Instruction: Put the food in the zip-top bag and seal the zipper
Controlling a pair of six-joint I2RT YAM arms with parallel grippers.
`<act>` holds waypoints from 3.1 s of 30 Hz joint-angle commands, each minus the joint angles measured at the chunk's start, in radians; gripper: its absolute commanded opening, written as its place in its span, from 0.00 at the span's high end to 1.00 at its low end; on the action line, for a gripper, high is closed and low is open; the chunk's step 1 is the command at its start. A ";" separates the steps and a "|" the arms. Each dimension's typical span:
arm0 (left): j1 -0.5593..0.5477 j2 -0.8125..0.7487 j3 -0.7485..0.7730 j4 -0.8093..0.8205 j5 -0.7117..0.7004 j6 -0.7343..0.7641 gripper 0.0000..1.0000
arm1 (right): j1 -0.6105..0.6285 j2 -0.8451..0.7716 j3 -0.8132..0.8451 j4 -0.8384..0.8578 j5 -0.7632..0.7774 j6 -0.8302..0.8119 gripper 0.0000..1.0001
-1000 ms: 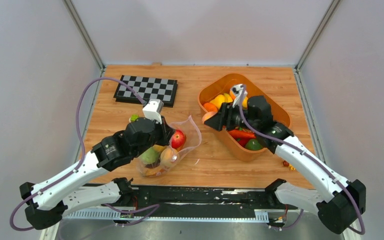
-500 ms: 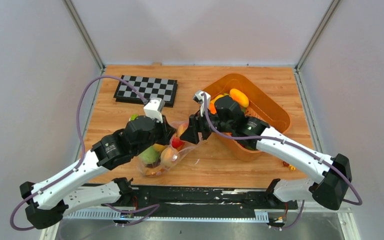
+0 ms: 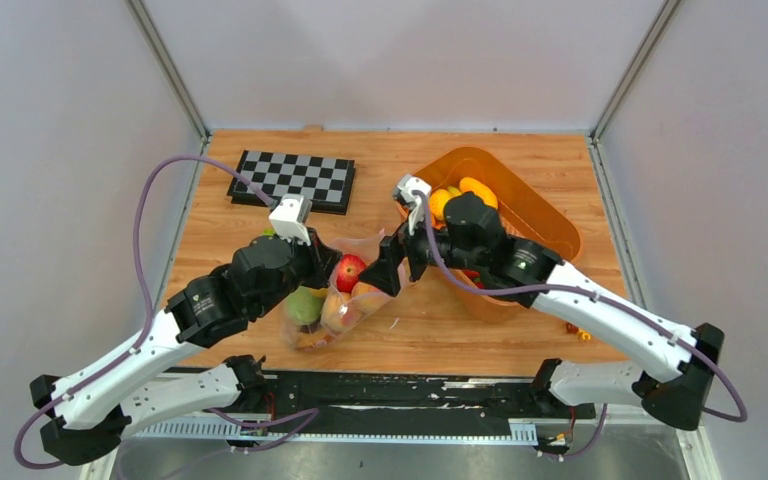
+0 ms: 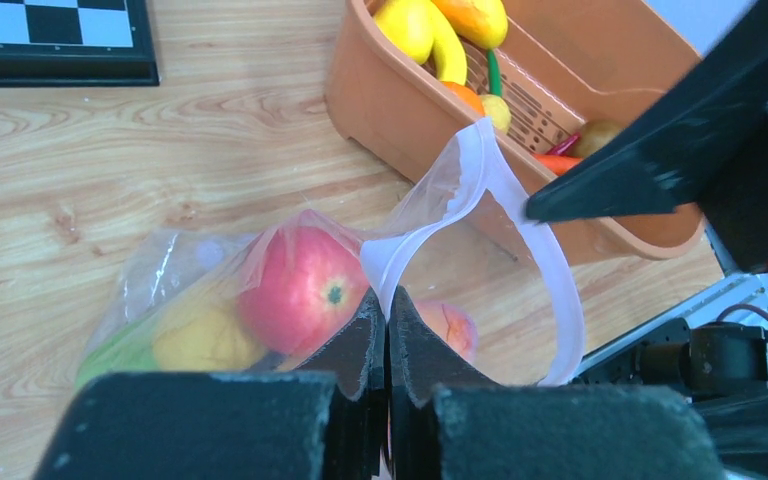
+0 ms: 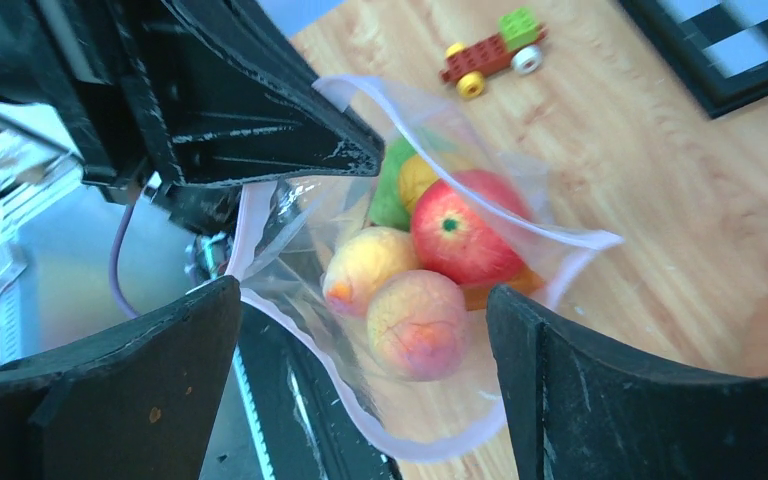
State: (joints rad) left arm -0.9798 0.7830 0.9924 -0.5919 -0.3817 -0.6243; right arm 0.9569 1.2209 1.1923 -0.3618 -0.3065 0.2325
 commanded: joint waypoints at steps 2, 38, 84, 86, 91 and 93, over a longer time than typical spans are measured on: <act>0.000 -0.026 0.028 0.049 -0.049 -0.009 0.98 | -0.002 -0.171 -0.032 0.066 0.399 -0.023 0.07; 0.000 -0.053 -0.004 0.028 -0.001 -0.024 0.97 | -0.596 0.530 0.247 -0.096 0.577 -0.587 0.28; 0.000 -0.023 -0.015 0.052 0.023 -0.023 0.97 | -0.578 0.178 -0.111 -0.056 0.356 -0.222 0.73; 0.000 -0.022 -0.017 0.052 0.027 -0.026 0.97 | -0.578 0.087 -0.160 -0.029 0.286 -0.131 0.73; 0.000 -0.022 -0.034 0.073 0.029 -0.040 0.97 | -0.577 -0.078 -0.289 0.148 0.034 0.145 0.71; 0.000 -0.016 -0.030 0.075 0.034 -0.039 0.97 | -0.577 -0.120 -0.333 0.229 -0.051 0.233 0.71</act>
State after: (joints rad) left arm -0.9798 0.7654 0.9611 -0.5720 -0.3492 -0.6487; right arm 0.3786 1.1812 0.9230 -0.3477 -0.1215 0.2020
